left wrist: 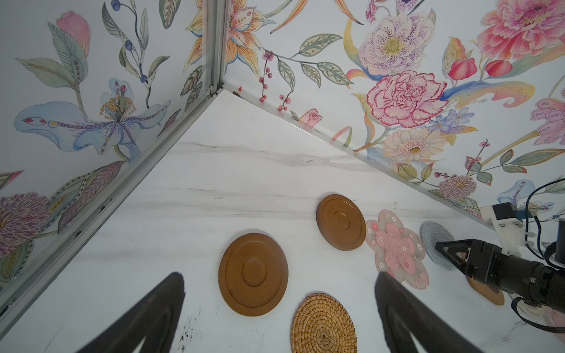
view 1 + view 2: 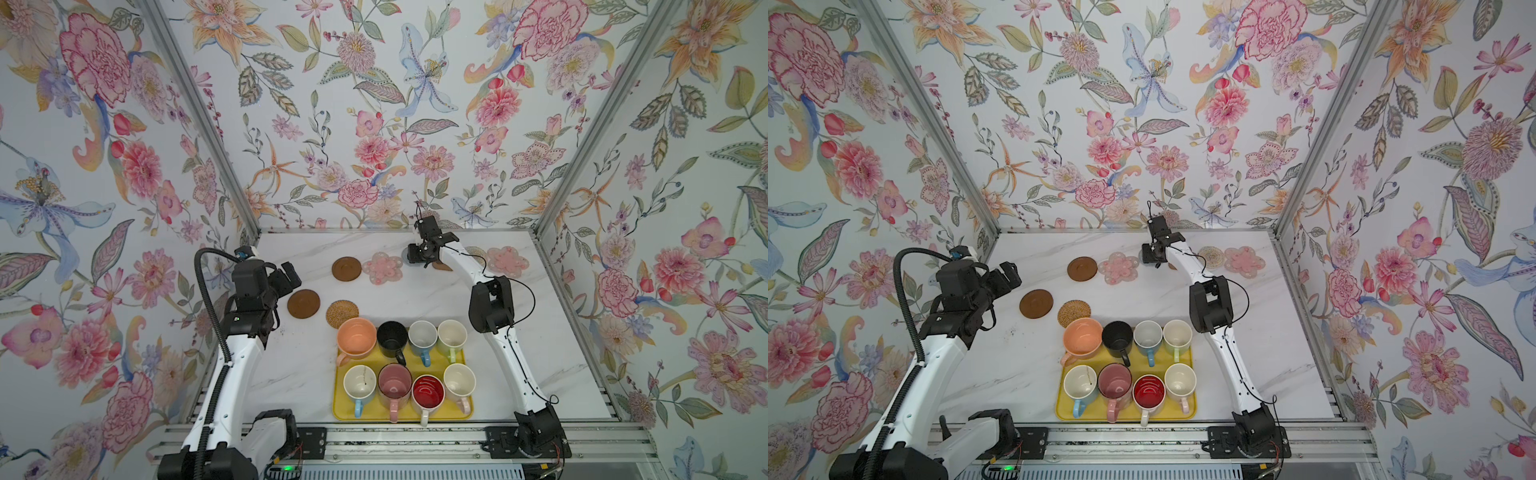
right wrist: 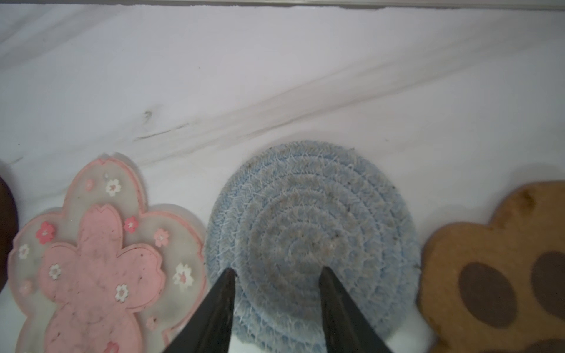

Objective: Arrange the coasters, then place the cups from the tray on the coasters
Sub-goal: 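Hover the open right gripper above the blue woven coaster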

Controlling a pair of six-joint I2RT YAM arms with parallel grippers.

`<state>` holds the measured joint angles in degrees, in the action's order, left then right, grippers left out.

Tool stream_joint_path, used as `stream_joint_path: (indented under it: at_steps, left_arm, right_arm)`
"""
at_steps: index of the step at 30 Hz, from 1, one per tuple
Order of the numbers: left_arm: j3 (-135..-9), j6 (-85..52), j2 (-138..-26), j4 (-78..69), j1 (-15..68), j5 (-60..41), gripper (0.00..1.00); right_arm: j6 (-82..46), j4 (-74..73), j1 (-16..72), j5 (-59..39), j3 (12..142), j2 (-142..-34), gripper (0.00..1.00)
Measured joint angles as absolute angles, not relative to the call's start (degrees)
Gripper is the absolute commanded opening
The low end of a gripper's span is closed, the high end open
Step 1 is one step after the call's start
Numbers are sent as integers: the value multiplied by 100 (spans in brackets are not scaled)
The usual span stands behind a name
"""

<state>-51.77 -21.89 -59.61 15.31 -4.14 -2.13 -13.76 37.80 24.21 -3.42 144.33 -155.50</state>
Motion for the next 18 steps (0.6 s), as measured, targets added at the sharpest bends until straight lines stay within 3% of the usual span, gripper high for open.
stream_joint_path:
  at_steps: [18]
  left_arm:
    - [-5122,-2189,-5968,1431,-414,-213,99]
  right_arm:
    - [-1352,3297,2545,67,13747,-15253,42]
